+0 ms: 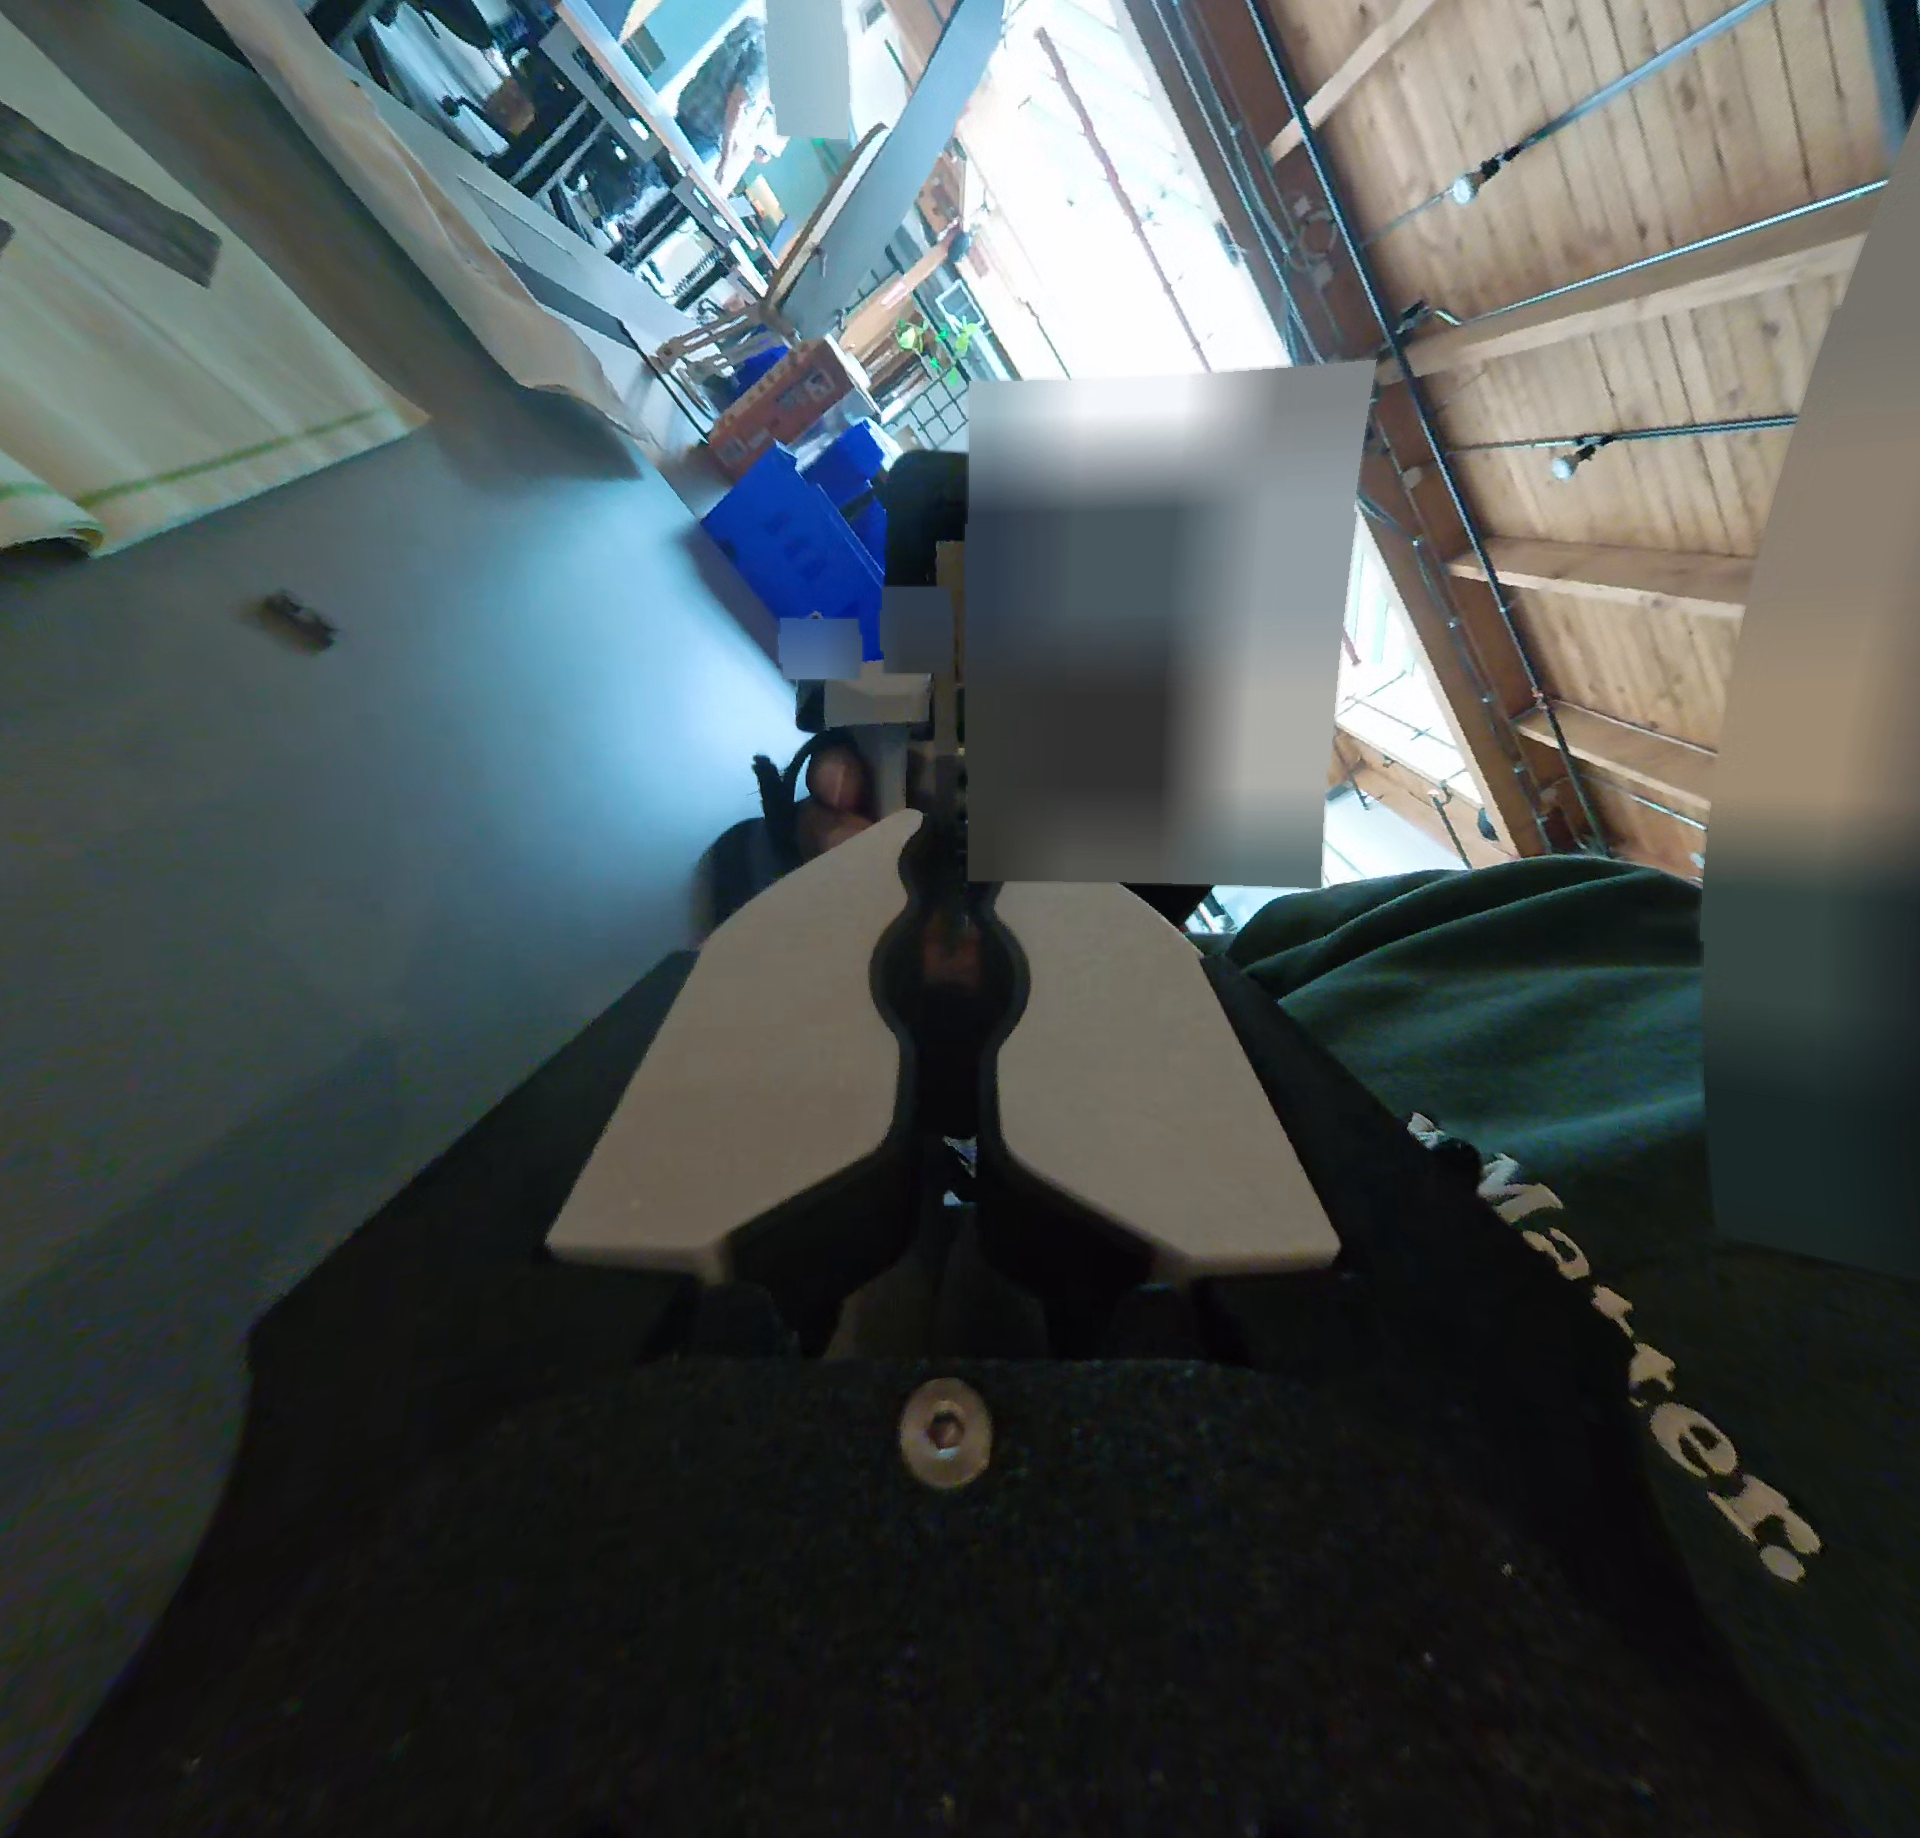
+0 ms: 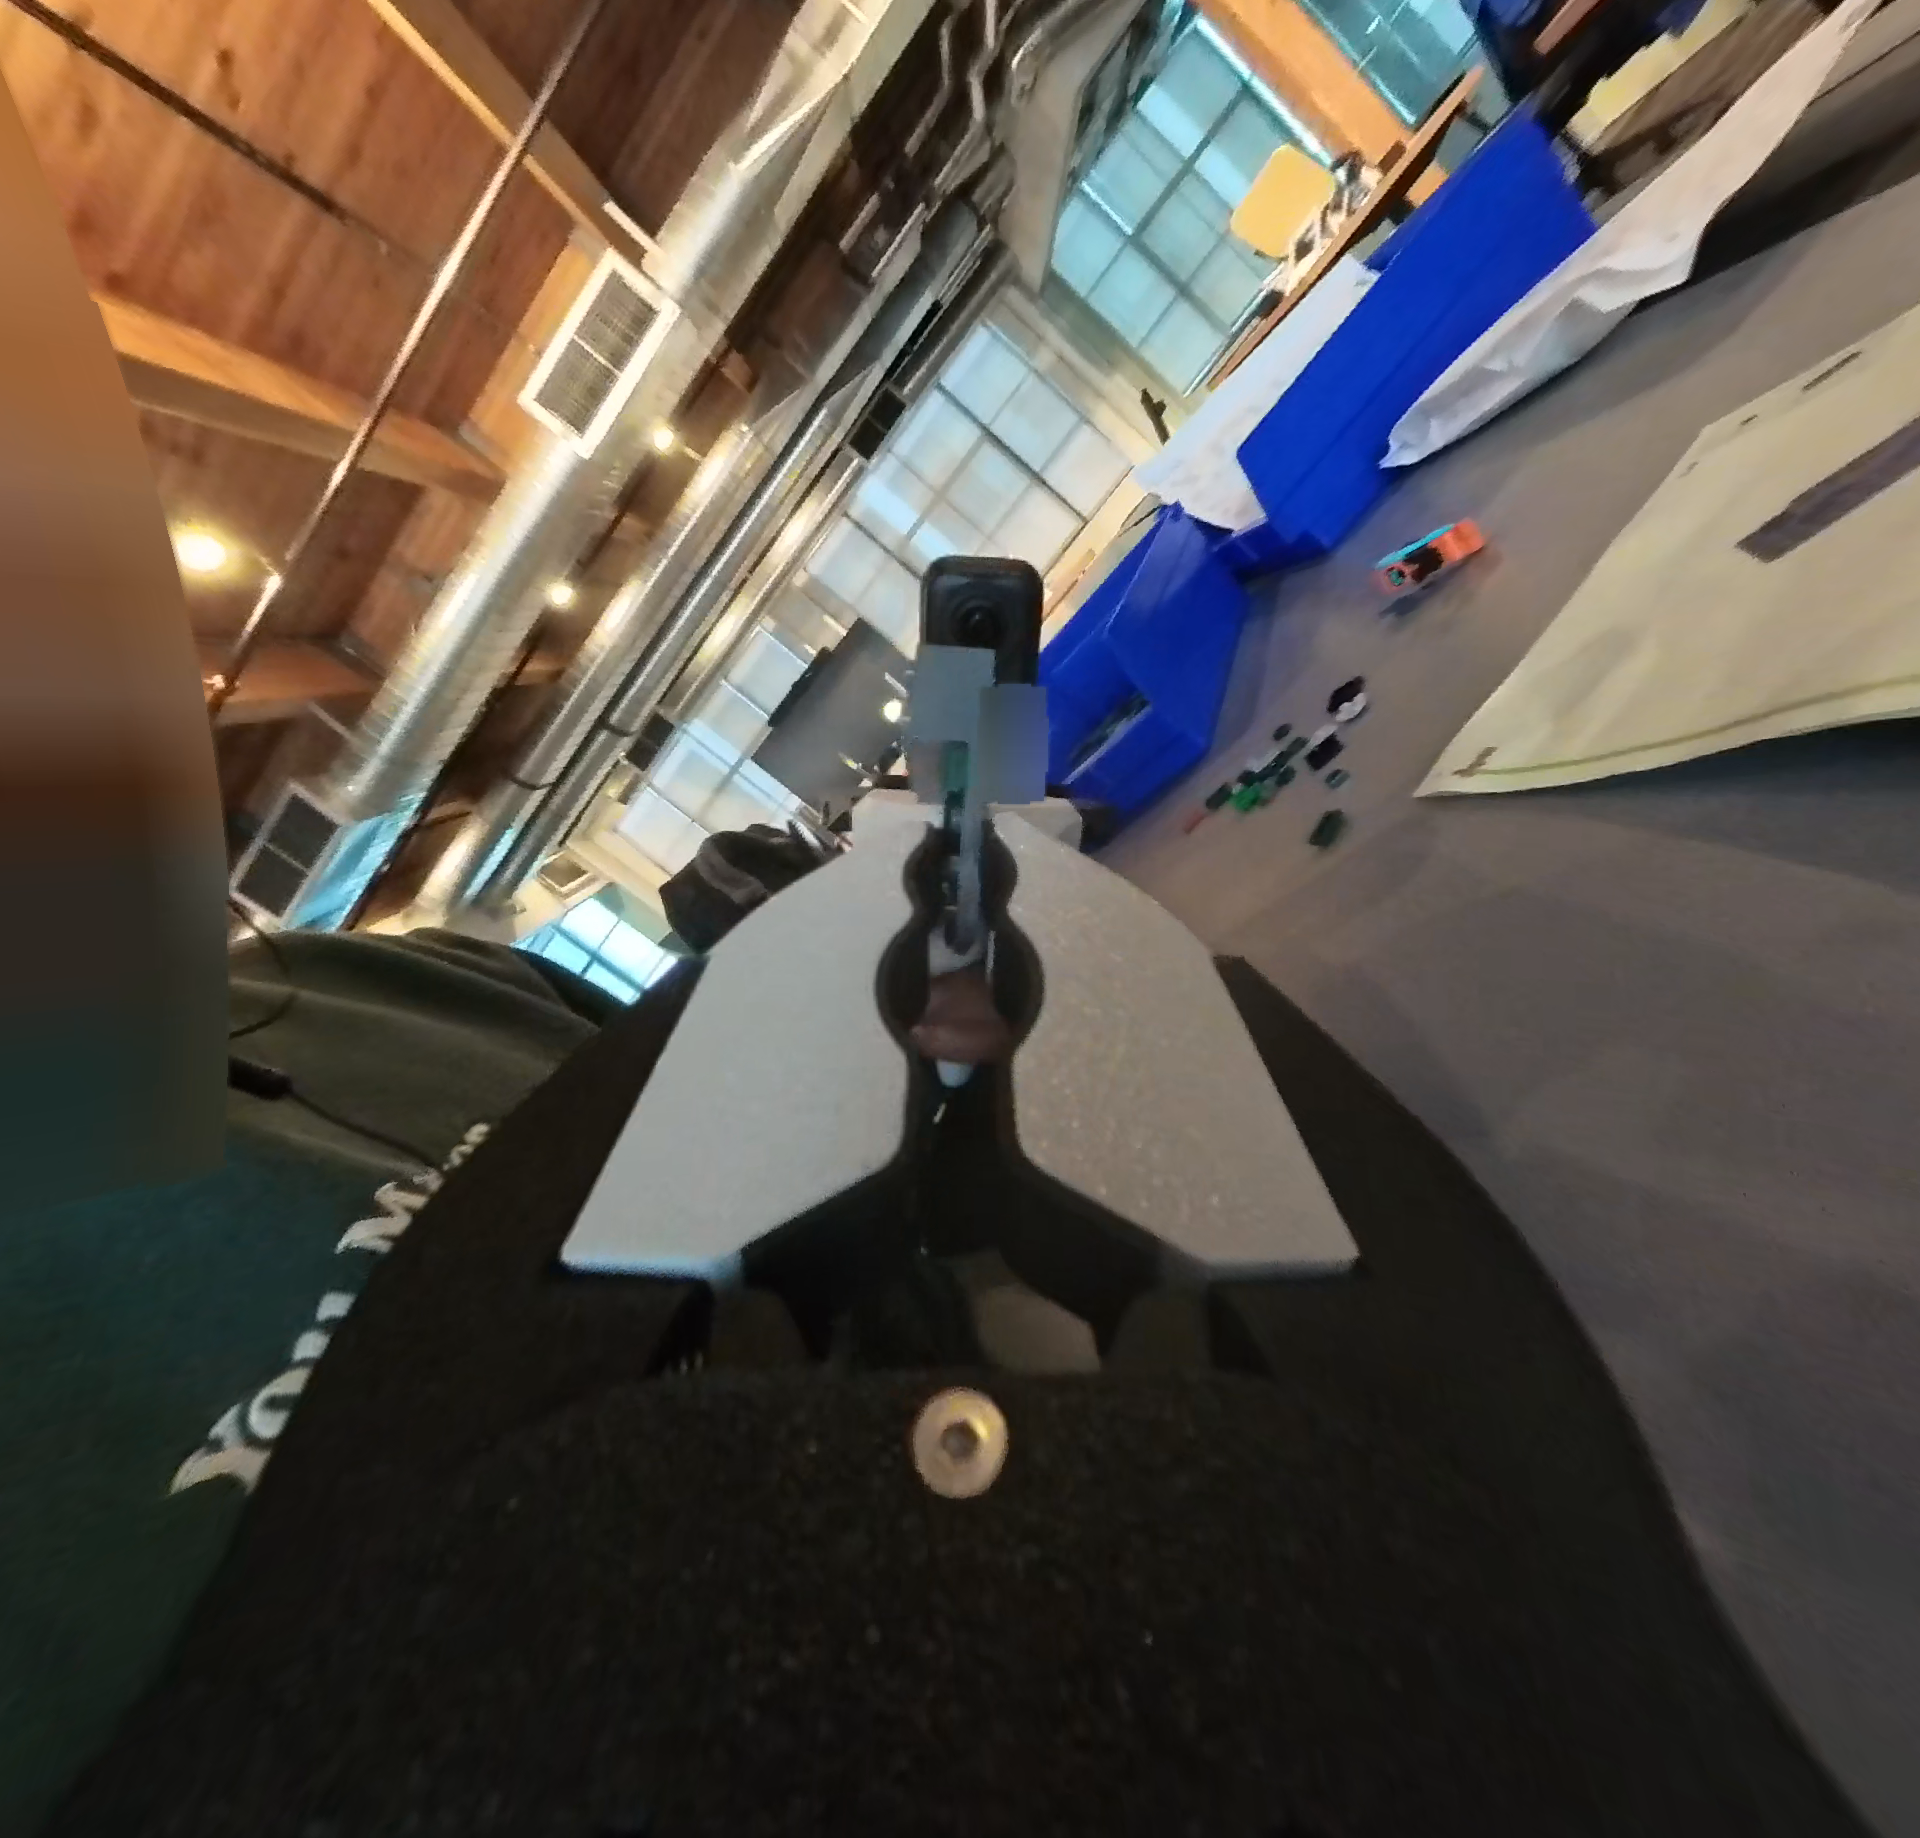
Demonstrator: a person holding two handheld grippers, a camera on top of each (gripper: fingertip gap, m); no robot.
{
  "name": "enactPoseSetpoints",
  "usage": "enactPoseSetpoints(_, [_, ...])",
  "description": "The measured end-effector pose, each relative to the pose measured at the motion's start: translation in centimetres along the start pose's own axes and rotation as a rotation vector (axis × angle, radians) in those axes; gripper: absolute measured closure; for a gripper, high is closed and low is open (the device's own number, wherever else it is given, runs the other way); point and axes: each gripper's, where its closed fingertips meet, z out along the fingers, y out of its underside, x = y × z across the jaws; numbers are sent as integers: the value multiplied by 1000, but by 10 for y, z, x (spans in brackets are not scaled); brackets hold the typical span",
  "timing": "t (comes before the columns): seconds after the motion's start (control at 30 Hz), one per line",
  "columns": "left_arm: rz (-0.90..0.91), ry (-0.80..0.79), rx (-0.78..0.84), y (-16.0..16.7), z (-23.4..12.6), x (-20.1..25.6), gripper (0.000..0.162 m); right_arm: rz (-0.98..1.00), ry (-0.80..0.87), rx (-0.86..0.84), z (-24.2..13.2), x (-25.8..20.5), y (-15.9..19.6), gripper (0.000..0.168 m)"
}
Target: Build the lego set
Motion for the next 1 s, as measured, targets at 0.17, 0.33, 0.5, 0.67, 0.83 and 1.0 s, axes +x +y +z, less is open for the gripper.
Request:
enactPoseSetpoints(0.17, [-30, -5, 27, -1, 0, -3, 157, 21, 14, 39, 0, 4, 0, 163])
enactPoseSetpoints(0.33, [-84, -11, 87, -2, -5, -10, 157, 42, 44, 66, 4, 11, 2, 163])
enactPoseSetpoints(0.5, [-90, 1, 108, -5, -10, -9, 157, -293, 88, -103, -9, 4, -8, 156])
enactPoseSetpoints(0.67, [-97, -33, 72, -2, -14, -17, 157, -918, 212, -412, -27, -2, -20, 162])
enactPoseSetpoints(0.83, [-141, -63, 30, 5, -8, -26, 157, -1350, 215, -794, -15, 11, 5, 161])
enactPoseSetpoints(1.0, [-145, -105, 14, 9, -8, -30, 157, -1472, 170, -962, -3, 21, 16, 159])
